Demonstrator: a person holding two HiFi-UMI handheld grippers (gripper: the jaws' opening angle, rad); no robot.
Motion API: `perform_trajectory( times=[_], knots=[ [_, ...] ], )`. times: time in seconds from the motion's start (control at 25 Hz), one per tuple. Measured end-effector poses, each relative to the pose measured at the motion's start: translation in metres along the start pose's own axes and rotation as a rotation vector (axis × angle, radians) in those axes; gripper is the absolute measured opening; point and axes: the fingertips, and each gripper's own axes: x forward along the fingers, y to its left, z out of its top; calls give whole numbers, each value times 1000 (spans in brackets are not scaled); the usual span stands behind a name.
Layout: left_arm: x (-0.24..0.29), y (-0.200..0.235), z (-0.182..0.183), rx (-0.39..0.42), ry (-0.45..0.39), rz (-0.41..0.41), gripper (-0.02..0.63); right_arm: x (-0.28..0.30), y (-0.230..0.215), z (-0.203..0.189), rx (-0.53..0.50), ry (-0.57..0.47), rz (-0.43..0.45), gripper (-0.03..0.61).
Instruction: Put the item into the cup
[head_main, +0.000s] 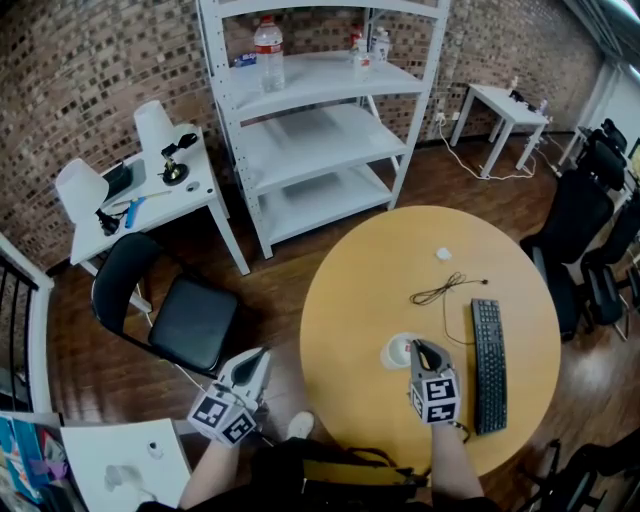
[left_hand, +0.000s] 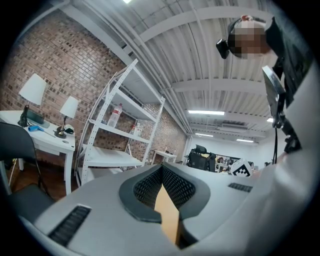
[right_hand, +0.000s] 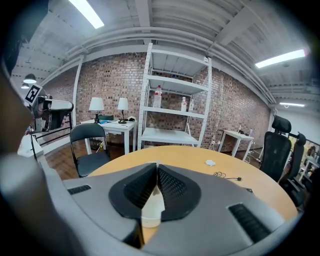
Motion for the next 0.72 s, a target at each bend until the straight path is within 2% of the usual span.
perform_trajectory(
  times=[0.12,0.2,0.52,0.72],
  knots=[
    [-2,1,0,19,-7,14,3,3,2,-9,35,-7,24,28],
    [-3,0,-3,19,-7,16,3,2,3,-13,61,-8,34,101],
    [-6,-5,-3,11,3,9,3,-7,-3,-9,50,-13,13,101],
    [1,-9,-3,18,12,-30,3,-44,-16,13,81,-138,-53,101]
  ],
)
